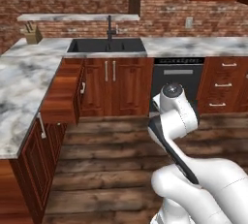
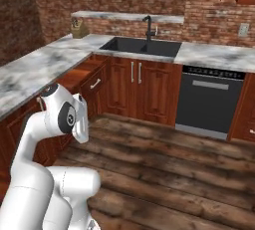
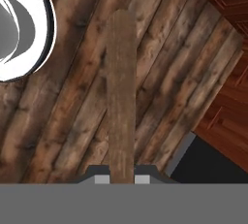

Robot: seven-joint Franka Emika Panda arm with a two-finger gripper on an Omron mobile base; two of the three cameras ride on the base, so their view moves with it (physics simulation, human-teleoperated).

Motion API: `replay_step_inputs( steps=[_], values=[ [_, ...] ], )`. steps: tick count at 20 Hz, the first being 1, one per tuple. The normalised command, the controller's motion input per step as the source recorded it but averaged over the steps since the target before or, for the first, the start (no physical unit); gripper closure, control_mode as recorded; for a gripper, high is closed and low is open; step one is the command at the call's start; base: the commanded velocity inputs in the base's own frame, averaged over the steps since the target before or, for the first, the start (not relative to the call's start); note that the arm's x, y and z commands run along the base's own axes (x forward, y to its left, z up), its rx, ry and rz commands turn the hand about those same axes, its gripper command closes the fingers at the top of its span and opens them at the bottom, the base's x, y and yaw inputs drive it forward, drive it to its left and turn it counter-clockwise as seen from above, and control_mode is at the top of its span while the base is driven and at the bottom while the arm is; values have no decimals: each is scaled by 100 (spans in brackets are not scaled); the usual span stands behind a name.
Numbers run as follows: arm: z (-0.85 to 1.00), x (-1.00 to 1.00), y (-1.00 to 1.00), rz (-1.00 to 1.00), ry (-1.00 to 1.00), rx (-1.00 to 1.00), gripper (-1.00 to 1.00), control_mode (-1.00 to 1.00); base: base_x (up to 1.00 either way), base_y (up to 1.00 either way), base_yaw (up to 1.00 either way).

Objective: Organize the utensils by type. Pick up the wooden spoons from the counter and place them in the open cabinet. Then pick up the metallic utensils from the counter and place them in the open drawer.

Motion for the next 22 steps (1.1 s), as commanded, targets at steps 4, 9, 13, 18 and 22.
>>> replay_step_inputs(
  steps=[4,9,13,18,22],
  values=[
    [0,0,0,0,0,0,100,100,56,41,2],
    [0,0,0,0,0,0,100,100,54,42,6],
    [0,0,0,0,0,0,100,100,62,38,7],
    [0,0,0,0,0,0,100,100,60,28,9],
    [0,0,0,0,0,0,100,100,56,12,15]
  ],
)
